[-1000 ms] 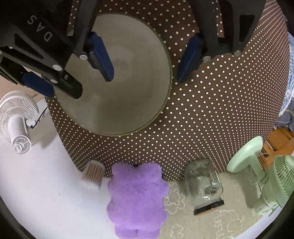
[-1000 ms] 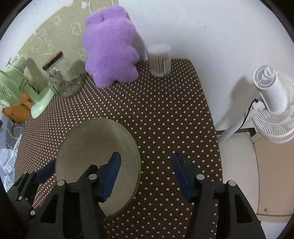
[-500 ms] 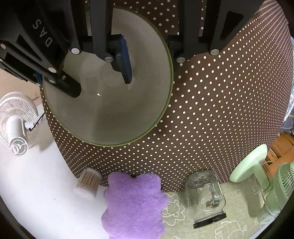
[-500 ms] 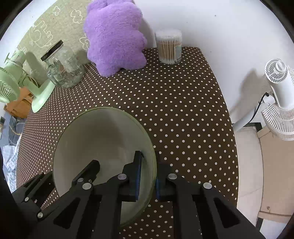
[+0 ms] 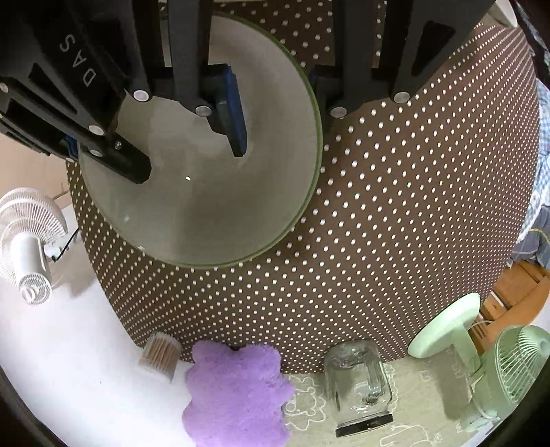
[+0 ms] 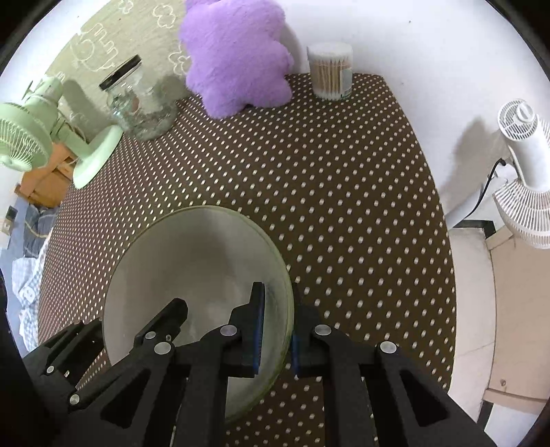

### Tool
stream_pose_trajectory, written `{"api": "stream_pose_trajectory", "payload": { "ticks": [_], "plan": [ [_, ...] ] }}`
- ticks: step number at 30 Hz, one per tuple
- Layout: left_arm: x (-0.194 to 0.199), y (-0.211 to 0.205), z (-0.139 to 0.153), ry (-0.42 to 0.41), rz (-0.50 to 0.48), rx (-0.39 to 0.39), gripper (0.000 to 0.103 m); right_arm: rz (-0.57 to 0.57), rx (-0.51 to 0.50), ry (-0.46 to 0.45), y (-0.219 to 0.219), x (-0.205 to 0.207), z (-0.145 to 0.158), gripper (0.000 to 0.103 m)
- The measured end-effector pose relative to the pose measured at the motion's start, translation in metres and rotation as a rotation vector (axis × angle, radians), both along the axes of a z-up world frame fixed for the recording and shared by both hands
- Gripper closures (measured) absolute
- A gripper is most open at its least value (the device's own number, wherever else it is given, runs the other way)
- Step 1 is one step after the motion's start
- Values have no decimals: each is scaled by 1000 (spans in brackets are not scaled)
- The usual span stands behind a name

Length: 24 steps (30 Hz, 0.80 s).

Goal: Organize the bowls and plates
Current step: 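Lift the grey bowl with both grippers and carry it toward the plate stack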

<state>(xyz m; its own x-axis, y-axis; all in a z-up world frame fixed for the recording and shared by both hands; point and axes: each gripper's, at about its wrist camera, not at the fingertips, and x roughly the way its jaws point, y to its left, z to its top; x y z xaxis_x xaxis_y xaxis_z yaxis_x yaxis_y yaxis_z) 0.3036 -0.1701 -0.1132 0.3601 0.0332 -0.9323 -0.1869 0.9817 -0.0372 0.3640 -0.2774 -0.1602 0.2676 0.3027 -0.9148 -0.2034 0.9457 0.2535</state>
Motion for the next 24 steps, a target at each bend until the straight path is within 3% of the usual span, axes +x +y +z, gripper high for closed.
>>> {"api": "stream_pose_trajectory", "payload": {
  "ticks": [12,24],
  "plan": [
    [4,-8,-6,-14,-19,19,75,14,-15,-8,2,-3,0,88],
    [-15,-2,34,-80,-71,10,75,-33,-19,-68,-6,-25,40,88]
  ]
}}
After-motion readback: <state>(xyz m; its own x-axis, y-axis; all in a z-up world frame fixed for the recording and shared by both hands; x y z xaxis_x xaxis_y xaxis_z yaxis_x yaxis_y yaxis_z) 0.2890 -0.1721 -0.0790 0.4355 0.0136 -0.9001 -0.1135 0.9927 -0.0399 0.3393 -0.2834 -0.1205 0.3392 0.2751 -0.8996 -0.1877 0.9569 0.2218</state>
